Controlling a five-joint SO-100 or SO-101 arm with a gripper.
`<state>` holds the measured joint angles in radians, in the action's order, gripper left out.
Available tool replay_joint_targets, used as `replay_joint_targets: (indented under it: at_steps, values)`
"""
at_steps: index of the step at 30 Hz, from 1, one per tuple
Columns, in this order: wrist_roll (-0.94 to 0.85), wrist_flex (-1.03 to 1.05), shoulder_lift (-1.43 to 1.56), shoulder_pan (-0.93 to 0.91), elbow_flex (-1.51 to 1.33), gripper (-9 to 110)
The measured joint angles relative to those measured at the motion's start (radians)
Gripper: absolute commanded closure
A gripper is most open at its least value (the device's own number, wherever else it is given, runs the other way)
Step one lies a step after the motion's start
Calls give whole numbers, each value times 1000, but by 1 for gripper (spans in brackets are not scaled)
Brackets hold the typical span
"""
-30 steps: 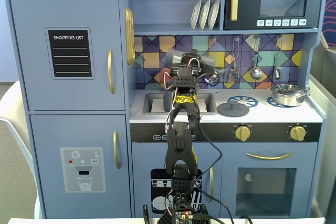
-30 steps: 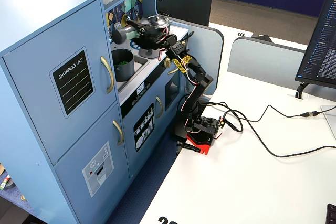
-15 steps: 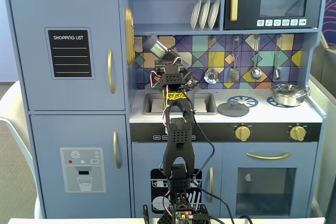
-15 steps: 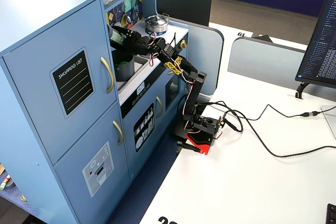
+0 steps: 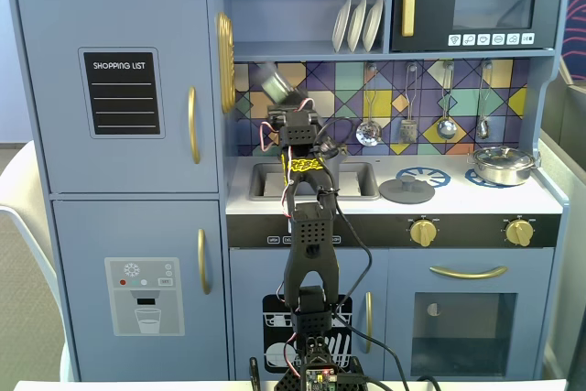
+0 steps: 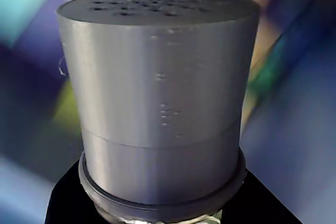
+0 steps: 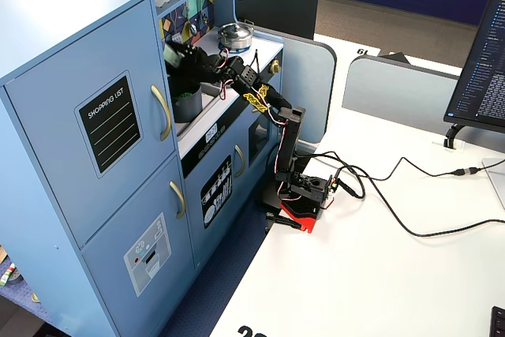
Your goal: Put salt in the gray recipient
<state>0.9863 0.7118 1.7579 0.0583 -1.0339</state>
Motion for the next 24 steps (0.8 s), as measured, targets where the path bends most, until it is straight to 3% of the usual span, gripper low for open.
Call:
replay_joint_targets:
  at_steps: [7, 15, 21, 24]
  values:
    - [38, 224, -17, -31, 0, 101]
    - [41, -5, -38, 9, 20, 101]
    - [57, 236, -46, -21, 38, 101]
    - [58, 209, -46, -17, 38, 101]
